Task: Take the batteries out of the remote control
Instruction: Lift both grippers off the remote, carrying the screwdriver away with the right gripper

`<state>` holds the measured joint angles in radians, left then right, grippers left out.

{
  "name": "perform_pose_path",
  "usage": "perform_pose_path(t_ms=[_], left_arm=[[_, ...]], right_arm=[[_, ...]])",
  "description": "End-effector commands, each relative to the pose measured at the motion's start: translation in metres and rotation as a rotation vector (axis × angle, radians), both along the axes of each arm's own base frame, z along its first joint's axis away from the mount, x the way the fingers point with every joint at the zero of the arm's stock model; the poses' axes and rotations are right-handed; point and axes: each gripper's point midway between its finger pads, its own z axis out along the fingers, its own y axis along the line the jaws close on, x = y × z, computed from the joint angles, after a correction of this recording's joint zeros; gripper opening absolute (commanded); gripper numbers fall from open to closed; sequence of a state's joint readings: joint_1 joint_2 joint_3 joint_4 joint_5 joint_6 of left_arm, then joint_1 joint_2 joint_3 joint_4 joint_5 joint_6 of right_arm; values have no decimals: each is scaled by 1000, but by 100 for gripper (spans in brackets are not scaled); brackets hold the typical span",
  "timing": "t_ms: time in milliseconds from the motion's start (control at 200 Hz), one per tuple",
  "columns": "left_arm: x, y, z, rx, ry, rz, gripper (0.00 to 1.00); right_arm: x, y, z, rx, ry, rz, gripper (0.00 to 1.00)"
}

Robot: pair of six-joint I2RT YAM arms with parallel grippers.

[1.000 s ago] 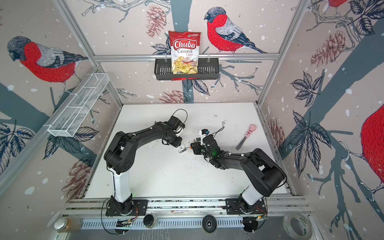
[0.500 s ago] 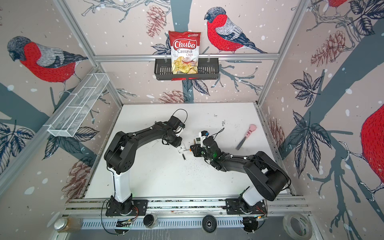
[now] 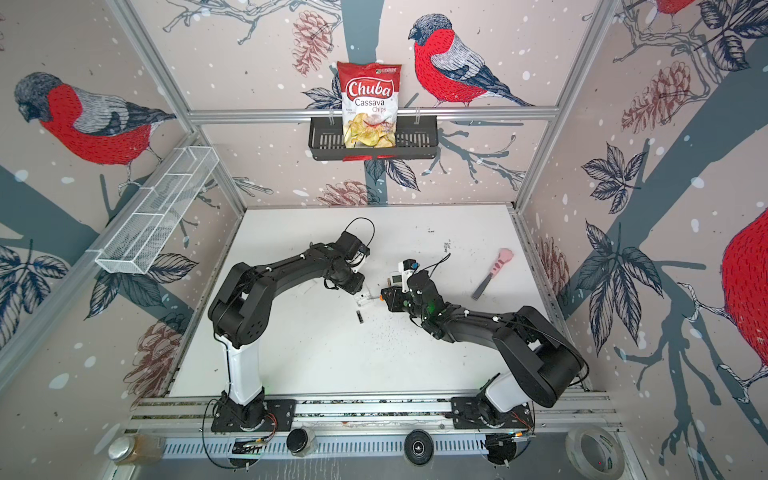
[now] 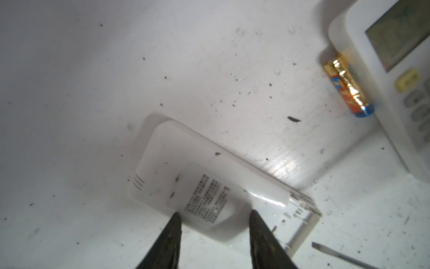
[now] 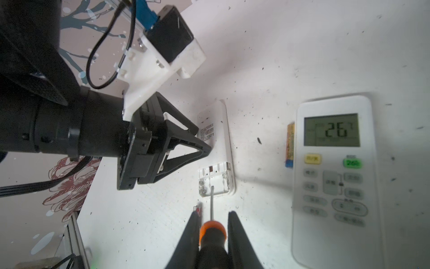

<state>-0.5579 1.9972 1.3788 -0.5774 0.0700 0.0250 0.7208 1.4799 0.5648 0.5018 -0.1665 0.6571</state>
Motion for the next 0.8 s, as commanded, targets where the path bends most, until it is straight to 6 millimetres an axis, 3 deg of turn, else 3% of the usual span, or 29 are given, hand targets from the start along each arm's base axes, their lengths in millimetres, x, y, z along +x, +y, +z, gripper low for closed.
perform_pose_path(t_ms=[0, 205, 375, 390, 405, 635, 791], left_arm=[[-9, 9, -13, 37, 46, 20, 54], [2, 1, 4, -13, 4, 37, 74], [9, -2, 17, -27, -25, 51, 83], [10, -2, 18, -31, -28, 54, 93], [10, -3, 21, -34, -32, 54, 96], [18, -10, 55, -56, -125, 77, 96], [20, -20, 67, -50, -165, 68, 96]], right_arm=[[6, -5, 11, 10, -28, -12, 0], [15, -27, 29, 28, -49, -57, 0], [29, -57, 39, 63, -44, -121, 0], [30, -59, 39, 64, -43, -128, 0], [31, -63, 39, 64, -40, -138, 0], [53, -112, 48, 118, -26, -276, 0], [67, -140, 41, 150, 22, -335, 0]])
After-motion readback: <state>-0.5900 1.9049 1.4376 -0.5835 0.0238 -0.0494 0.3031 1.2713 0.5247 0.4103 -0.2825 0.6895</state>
